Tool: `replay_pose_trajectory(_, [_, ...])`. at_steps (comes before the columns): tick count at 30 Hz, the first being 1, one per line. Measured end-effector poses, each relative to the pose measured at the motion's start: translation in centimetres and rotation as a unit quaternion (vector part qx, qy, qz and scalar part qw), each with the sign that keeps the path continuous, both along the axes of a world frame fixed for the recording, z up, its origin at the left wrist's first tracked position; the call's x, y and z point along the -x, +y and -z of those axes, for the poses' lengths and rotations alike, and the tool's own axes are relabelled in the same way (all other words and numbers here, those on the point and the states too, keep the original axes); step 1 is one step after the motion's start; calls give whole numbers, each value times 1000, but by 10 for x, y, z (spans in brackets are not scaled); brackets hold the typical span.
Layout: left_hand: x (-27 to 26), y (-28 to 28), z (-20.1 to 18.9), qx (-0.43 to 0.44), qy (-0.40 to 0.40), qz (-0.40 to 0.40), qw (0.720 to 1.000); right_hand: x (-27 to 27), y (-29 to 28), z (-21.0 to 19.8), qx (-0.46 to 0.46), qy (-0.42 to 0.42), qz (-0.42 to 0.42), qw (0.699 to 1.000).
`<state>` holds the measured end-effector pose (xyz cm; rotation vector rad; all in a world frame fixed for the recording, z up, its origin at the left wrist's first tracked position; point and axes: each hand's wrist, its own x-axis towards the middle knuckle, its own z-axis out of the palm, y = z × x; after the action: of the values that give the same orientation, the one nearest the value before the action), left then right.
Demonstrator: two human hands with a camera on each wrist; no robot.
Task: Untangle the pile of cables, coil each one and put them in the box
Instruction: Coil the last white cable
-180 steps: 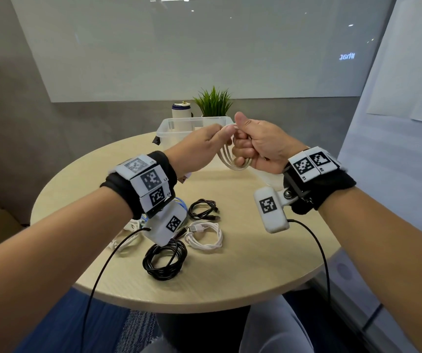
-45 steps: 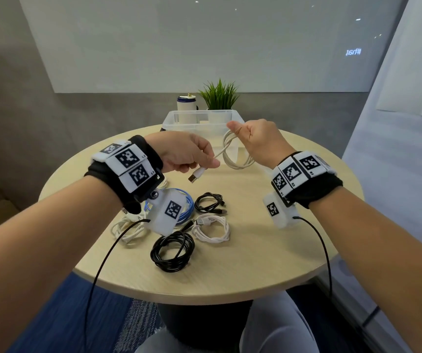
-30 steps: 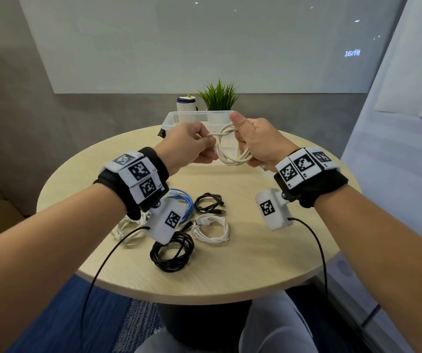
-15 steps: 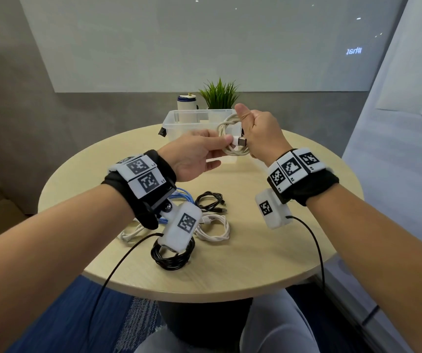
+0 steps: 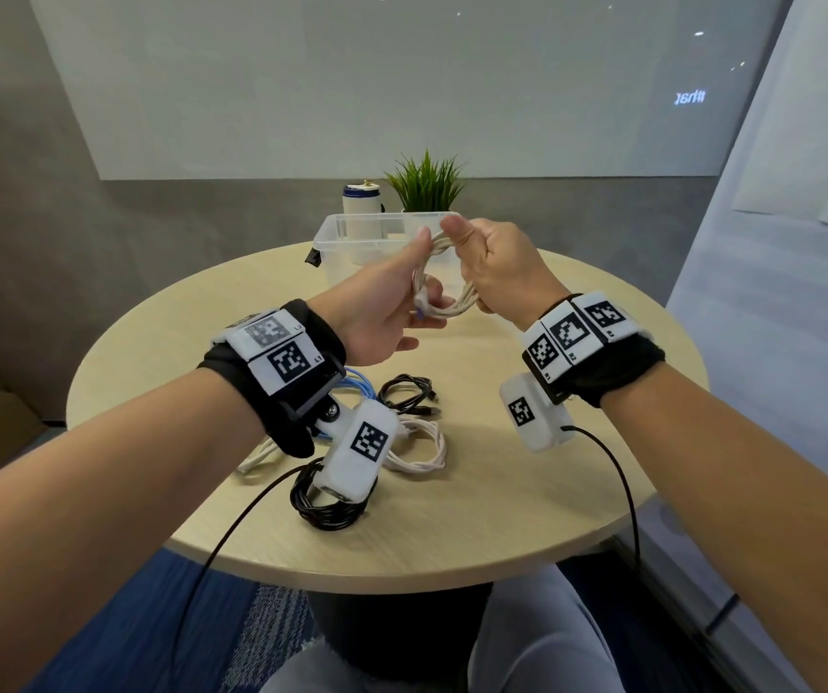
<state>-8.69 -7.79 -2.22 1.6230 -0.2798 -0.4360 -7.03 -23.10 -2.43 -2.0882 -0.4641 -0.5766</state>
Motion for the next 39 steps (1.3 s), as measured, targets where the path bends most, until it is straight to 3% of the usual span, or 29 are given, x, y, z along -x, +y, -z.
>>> replay_pose_trajectory(6, [-1, -6, -2, 96, 5, -47, 994, -2, 1, 9, 27, 9, -23, 999])
replay_pose_trajectory(10, [-2, -7, -2, 108, -4, -67, 992, 4, 4, 7, -59, 114, -88, 988])
replay_pose_trajectory(15, [-4, -1, -7, 72, -35, -104, 991, 5, -6, 3, -147, 227, -157, 950])
replay_pose_trajectory(21, [-5, 7, -11, 22, -62, -115, 991, 5, -22, 6, -65, 248, -184, 949])
replay_pose_trajectory(23, [-4, 7, -11, 17, -71, -104, 992, 3, -23, 7, -38, 237, -157, 958])
replay_pose_trajectory(28, [1, 3, -7, -34, -93, -56, 993, 1, -22, 0, 140, 145, -32, 979])
replay_pose_trajectory(33, [8, 1, -2, -124, -101, -18, 987, -1, -22, -6, 172, 70, 49, 981])
replay_pose_trajectory(36, [6, 2, -2, -228, -141, -23, 963, 1, -19, -11, 216, 37, 88, 972])
replay_pose_trajectory(39, [1, 1, -3, -352, -184, -47, 917, 6, -14, -15, 211, 75, 87, 971])
